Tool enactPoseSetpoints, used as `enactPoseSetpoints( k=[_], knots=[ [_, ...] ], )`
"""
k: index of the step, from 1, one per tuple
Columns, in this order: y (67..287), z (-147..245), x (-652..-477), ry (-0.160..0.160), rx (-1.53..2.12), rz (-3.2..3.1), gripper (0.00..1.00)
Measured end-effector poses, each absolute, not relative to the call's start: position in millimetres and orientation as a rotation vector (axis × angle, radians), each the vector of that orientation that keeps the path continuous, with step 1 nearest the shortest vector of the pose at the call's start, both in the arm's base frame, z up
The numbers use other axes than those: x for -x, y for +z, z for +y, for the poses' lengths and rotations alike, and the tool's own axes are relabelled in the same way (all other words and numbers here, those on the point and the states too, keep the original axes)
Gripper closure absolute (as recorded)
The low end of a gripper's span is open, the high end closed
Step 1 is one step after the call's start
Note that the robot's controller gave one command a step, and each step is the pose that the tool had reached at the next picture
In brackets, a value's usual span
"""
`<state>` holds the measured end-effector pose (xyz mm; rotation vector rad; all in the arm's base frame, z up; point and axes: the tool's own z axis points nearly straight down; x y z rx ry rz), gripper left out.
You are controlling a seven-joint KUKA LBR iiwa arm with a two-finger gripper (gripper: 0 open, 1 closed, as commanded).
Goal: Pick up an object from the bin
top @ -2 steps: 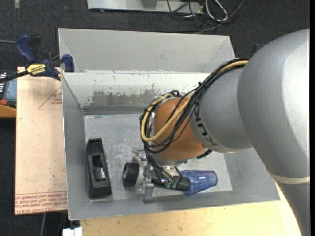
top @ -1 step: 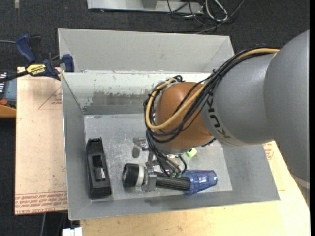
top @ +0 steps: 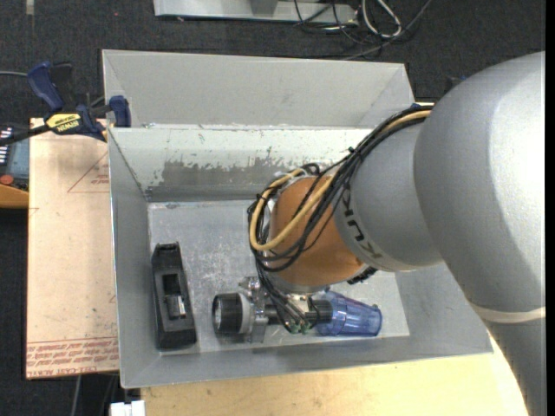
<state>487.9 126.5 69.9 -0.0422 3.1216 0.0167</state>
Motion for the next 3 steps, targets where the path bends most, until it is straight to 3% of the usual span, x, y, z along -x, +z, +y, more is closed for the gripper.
enactPoseSetpoints(
  k=[3],
  knots=[
    [69.7, 129.0, -480.7, 0.020, -0.056, 3.121, 1.00]
  ],
)
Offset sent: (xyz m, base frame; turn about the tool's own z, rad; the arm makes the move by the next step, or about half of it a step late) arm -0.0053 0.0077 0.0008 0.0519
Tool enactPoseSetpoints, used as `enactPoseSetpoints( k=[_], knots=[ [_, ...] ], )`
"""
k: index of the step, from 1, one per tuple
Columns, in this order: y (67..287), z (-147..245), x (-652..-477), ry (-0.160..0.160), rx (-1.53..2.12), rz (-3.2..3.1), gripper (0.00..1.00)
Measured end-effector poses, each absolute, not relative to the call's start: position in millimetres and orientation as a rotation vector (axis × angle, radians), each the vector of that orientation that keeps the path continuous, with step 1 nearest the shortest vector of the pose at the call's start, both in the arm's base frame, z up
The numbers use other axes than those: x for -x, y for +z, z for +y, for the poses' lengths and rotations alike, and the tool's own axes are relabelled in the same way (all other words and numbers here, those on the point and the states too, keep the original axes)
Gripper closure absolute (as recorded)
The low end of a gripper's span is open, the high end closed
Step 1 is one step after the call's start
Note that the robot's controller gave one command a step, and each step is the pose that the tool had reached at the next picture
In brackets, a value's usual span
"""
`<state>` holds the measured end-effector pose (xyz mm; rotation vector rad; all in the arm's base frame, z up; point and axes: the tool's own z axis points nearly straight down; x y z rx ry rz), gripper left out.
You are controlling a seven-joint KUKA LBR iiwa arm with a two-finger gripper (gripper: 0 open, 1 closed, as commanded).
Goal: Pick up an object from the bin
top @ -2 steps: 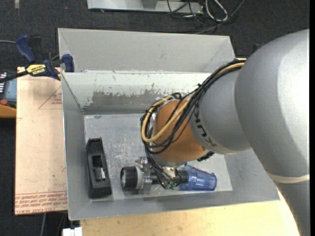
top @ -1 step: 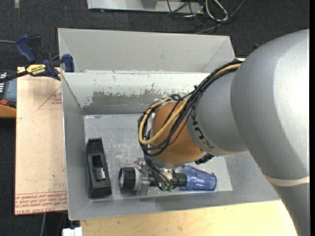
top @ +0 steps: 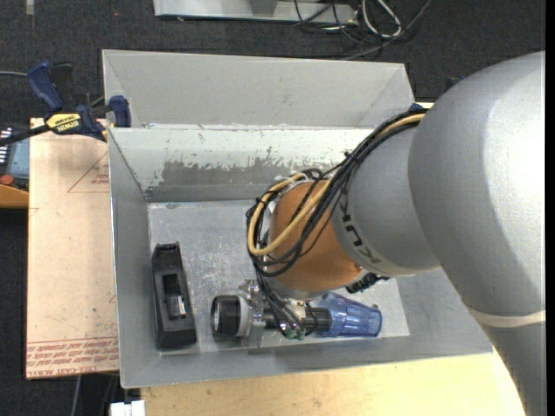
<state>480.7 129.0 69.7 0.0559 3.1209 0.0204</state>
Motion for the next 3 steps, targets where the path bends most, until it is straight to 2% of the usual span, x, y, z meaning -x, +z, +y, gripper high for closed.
enactPoseSetpoints(
  k=[3],
  knots=[
    [70.2, 122.2, -485.7, 0.022, -0.067, 3.123, 1.00]
  ],
)
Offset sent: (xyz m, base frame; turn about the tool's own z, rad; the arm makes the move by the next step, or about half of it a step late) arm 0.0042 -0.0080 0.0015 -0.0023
